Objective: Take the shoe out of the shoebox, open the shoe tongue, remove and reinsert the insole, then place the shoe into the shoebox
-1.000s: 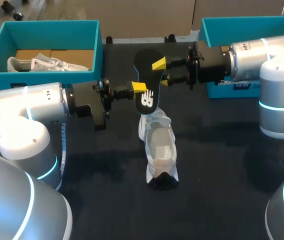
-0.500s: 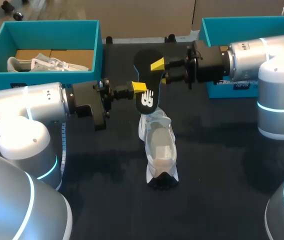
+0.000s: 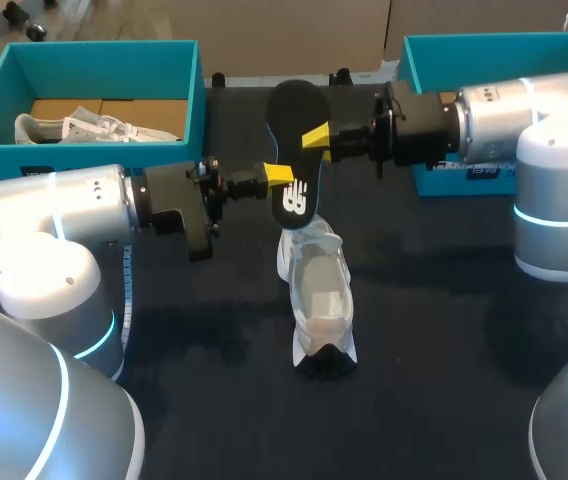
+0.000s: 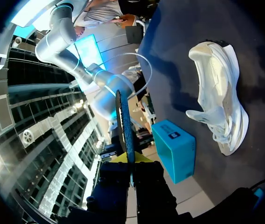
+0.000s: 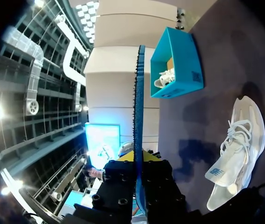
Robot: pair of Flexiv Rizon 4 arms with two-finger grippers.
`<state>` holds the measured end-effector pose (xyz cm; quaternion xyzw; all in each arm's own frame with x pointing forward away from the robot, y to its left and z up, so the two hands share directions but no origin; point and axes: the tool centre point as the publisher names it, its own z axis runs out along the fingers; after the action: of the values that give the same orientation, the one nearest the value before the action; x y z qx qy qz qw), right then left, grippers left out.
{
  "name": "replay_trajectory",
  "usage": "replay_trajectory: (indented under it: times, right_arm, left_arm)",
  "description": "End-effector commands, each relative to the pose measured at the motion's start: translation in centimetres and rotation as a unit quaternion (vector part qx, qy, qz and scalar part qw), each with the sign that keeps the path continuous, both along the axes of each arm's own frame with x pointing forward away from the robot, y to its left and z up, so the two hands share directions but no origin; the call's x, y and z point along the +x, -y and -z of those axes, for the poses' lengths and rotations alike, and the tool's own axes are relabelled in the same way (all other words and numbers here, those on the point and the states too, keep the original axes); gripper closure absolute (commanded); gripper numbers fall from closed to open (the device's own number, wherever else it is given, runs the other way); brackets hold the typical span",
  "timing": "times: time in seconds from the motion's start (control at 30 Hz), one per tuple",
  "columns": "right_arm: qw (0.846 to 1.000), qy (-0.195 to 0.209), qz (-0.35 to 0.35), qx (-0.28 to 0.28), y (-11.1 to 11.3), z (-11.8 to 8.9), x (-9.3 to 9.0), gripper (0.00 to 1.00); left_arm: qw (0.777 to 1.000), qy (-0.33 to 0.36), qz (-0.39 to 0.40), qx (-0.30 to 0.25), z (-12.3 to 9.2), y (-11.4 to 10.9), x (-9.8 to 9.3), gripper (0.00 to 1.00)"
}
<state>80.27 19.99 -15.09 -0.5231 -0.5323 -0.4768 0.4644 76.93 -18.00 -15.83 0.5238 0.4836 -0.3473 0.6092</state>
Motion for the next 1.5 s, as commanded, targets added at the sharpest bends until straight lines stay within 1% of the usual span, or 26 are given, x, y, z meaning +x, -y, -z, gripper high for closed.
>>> replay_trajectory:
  times: [0.03,0.17,0.27,0.4,0.47,0.57,0.6,0.67,0.73,0.8,0.87,0.93,1.0,1.1,1.23,1.27,1.3,1.5]
  right_arm:
    - [1.000,0.000,-0.001,-0.001,-0.2,0.1,0.0,1.00]
    - [1.000,0.002,0.000,0.004,0.1,0.2,-0.1,1.00]
    - [1.000,0.005,0.001,0.006,0.5,0.5,-0.2,1.00]
    - [1.000,0.004,0.004,0.006,1.0,1.1,-0.5,1.00]
    - [1.000,0.000,0.004,0.005,1.2,1.6,-0.7,1.00]
    - [1.000,-0.006,0.003,0.007,1.4,2.5,-0.9,1.00]
    - [1.000,-0.008,0.003,0.008,1.5,2.8,-1.0,1.00]
    - [1.000,-0.010,0.004,0.009,1.5,3.3,-1.1,1.00]
    - [1.000,-0.009,0.004,0.011,1.6,3.7,-1.1,1.00]
    - [1.000,-0.007,0.004,0.006,1.6,3.9,-1.1,1.00]
    - [1.000,-0.003,0.002,-0.001,1.5,4.2,-1.1,1.00]
    - [1.000,0.003,0.002,-0.014,1.5,4.4,-1.1,1.00]
    - [1.000,0.003,0.002,-0.014,1.5,4.4,-1.1,1.00]
    - [1.000,0.003,0.002,-0.014,1.5,4.4,-1.1,1.00]
    - [1.000,0.003,0.002,-0.014,1.5,4.4,-1.1,1.00]
    - [1.000,0.003,0.002,-0.014,1.5,4.4,-1.1,1.00]
    - [1.000,0.003,0.002,-0.014,1.5,4.4,-1.1,1.00]
    - [1.000,0.003,0.002,-0.014,1.5,4.4,-1.1,1.00]
  left_arm:
    - [1.000,-0.004,0.002,-0.004,-0.3,-0.1,-0.2,0.00]
    - [0.999,-0.031,0.011,0.000,-1.2,-1.7,-0.6,0.00]
    - [0.999,-0.047,0.019,0.018,-1.4,-3.4,-0.5,0.00]
    - [0.995,-0.063,0.038,0.063,-1.9,-5.8,-0.1,0.00]
    - [0.993,-0.067,0.047,0.086,-2.4,-6.8,0.5,0.00]
    - [0.988,-0.081,0.066,0.115,-3.7,-8.1,1.2,0.00]
    - [0.986,-0.085,0.070,0.129,-4.4,-8.5,1.1,0.00]
    - [0.980,-0.091,0.088,0.155,-4.9,-8.9,1.9,0.00]
    - [0.971,-0.096,0.096,0.196,-5.6,-9.1,2.4,0.00]
    - [0.963,-0.099,0.109,0.225,-6.2,-9.1,2.7,0.00]
    - [0.949,-0.107,0.121,0.273,-6.7,-8.9,3.2,0.00]
    - [0.935,-0.114,0.131,0.308,-7.1,-8.6,3.7,0.00]
    - [0.921,-0.113,0.134,0.348,-7.5,-8.3,4.1,0.00]
    - [0.891,-0.136,0.155,0.404,-8.0,-7.8,4.4,0.00]
    - [0.856,-0.184,0.165,0.453,-8.4,-7.1,5.3,0.00]
    - [0.848,-0.189,0.158,0.469,-8.6,-6.8,5.5,0.00]
    - [0.836,-0.167,0.151,0.500,-8.7,-6.6,5.8,0.00]
    - [0.836,-0.167,0.151,0.500,-8.7,-6.6,5.8,0.00]
